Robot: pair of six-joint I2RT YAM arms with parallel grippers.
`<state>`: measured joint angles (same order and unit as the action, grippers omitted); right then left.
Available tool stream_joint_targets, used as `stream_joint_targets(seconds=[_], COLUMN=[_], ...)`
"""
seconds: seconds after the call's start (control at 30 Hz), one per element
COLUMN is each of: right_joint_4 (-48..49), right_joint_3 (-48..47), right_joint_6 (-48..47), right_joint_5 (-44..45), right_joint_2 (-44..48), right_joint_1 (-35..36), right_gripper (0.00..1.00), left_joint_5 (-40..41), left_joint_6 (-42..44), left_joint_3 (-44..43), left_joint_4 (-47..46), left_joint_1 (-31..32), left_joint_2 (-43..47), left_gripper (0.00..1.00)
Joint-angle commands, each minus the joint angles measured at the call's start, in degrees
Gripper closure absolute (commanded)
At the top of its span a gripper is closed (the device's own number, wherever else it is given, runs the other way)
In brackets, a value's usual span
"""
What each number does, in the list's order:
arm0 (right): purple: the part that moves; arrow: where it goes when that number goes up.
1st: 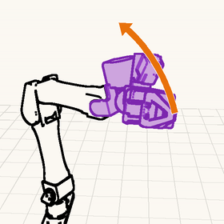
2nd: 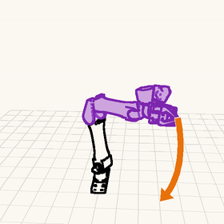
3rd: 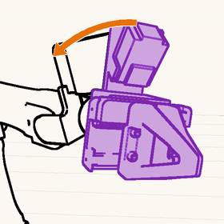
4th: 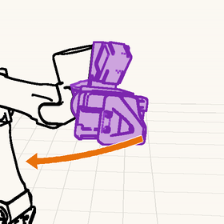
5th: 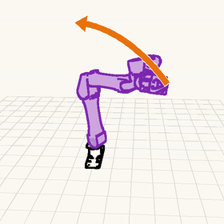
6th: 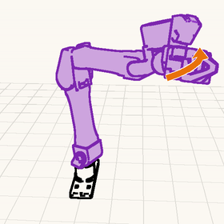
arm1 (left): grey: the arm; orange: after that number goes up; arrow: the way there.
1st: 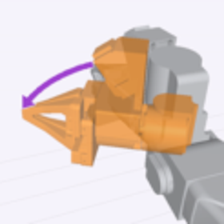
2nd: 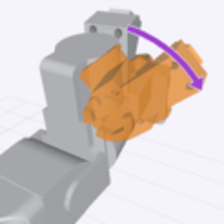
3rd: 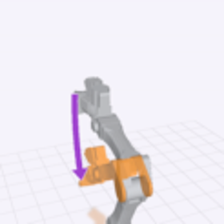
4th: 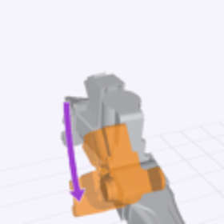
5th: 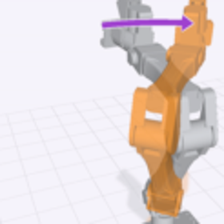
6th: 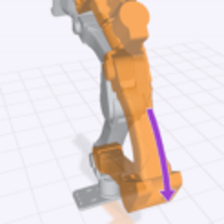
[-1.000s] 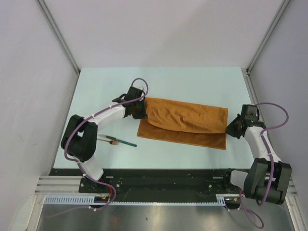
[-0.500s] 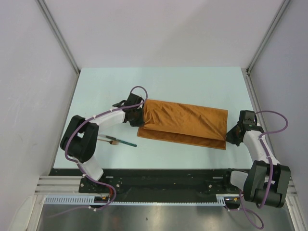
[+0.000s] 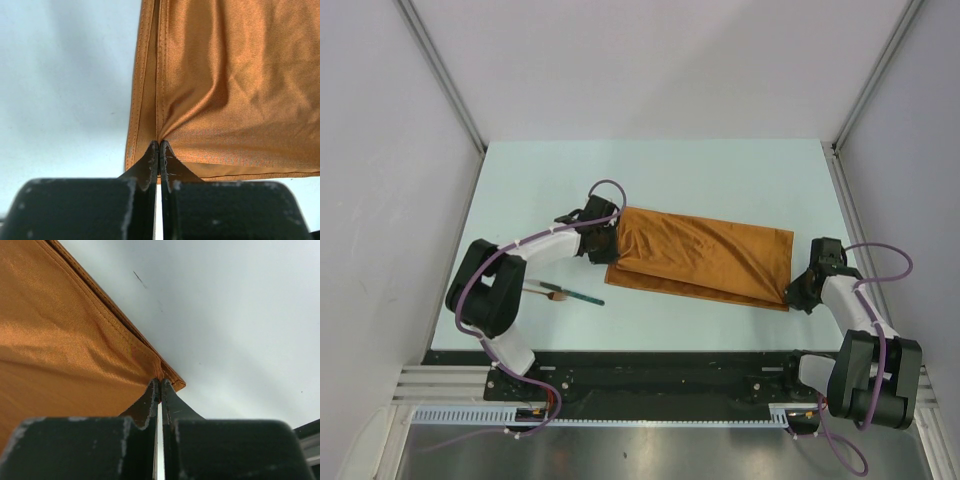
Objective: Fold the napkin into a case and place the utensils inside
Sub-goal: Fold and flatten the napkin at the center of the board.
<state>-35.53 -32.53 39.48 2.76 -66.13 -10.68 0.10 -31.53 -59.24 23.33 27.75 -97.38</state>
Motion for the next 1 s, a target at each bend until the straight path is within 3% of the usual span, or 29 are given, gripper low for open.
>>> stream_joint_targets(seconds=[0.0,0.5,0.8,0.9,0.97], right_joint_4=[1.07,3.8,-0.32,-0.42,0.98], right_joint_3=[0.98,1.95,0.46,0.89,1.6], right_joint_6=[1.47,0.86,0.76,1.38,1.21], right_joint_5=[4.09,4.09,4.52,5.58,5.15], right_joint_2=[1.0,0.12,4.77,8.89,9.26], right_joint_1=[0.31,0.22,0.31,0.57,0.66], right_gripper=[0.99,0.94,0.76,0.83,0.93], left_joint_5=[2.8,2.71,3.86,4.12,4.12], left_joint_6=[-0.46,-1.34,-1.52,-1.96,-2.05], left_joint_3=[0.53,1.5,3.51,4.66,4.23], left_joint_4=[0.22,-0.48,0.75,0.22,0.83], left_joint_1=[0.03,0.47,0.47,0.47,0.47], left_joint_2=[-0.17,-1.84,1.22,4.13,4.39], left_gripper=[1.0,1.0,1.0,1.0,1.0])
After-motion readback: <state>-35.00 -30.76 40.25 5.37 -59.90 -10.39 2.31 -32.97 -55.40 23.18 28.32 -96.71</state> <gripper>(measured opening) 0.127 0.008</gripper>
